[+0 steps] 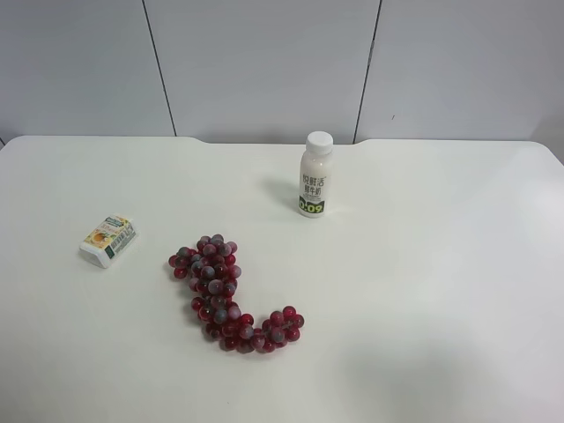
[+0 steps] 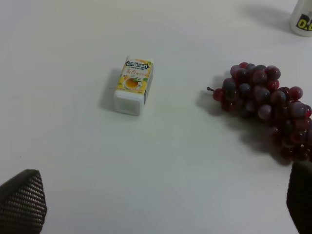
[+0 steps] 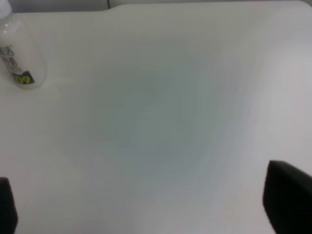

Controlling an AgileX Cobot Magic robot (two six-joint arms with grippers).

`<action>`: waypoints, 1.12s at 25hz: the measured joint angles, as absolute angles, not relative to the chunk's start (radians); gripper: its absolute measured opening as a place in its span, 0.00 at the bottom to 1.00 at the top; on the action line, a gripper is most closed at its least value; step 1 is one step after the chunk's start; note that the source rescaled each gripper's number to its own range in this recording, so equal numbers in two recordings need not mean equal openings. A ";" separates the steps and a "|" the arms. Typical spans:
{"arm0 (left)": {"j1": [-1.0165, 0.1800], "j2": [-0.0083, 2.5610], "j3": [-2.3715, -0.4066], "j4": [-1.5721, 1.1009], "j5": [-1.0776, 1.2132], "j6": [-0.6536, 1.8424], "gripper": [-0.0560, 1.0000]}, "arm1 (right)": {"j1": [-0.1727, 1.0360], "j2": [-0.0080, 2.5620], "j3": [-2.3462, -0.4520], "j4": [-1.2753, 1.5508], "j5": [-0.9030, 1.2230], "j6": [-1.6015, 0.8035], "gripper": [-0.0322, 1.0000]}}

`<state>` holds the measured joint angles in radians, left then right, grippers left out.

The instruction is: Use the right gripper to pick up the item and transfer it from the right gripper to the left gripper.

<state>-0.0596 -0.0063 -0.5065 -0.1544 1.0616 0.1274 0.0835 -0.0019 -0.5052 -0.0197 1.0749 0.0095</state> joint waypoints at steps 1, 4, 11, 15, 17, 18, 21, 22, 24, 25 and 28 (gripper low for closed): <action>-0.056 -0.006 -0.506 -0.154 1.062 0.127 1.00 | 0.083 -0.002 -0.505 -0.020 1.075 0.010 1.00; -0.023 -0.006 -0.506 -0.154 1.062 0.127 1.00 | 0.083 -0.002 -0.505 -0.020 1.075 0.010 1.00; 0.044 -0.006 -0.506 -0.154 1.061 0.127 1.00 | 0.080 -0.002 -0.505 -0.020 1.075 0.010 1.00; 0.045 -0.006 -0.506 -0.154 1.061 0.127 1.00 | 0.080 -0.002 -0.505 -0.020 1.075 0.010 1.00; 0.045 -0.006 -0.506 -0.154 1.061 0.127 1.00 | 0.080 -0.002 -0.505 -0.020 1.075 0.010 1.00; 0.045 -0.006 -0.506 -0.154 1.061 0.127 1.00 | 0.079 -0.002 -0.505 -0.020 1.075 0.010 1.00; 0.045 -0.006 -0.506 -0.154 1.061 0.127 1.00 | 0.079 -0.002 -0.505 -0.020 1.075 0.010 1.00; 0.045 -0.006 -0.506 -0.154 1.061 0.127 1.00 | 0.079 -0.002 -0.505 -0.020 1.075 0.010 1.00; 0.045 -0.006 -0.506 -0.154 1.061 0.127 1.00 | 0.079 -0.002 -0.505 -0.020 1.075 0.010 1.00; 0.045 -0.006 -0.506 -0.154 1.061 0.127 1.00 | 0.079 -0.002 -0.505 -0.020 1.075 0.010 1.00; 0.045 -0.006 -0.506 -0.154 1.061 0.127 1.00 | 0.079 -0.002 -0.505 -0.020 1.075 0.010 1.00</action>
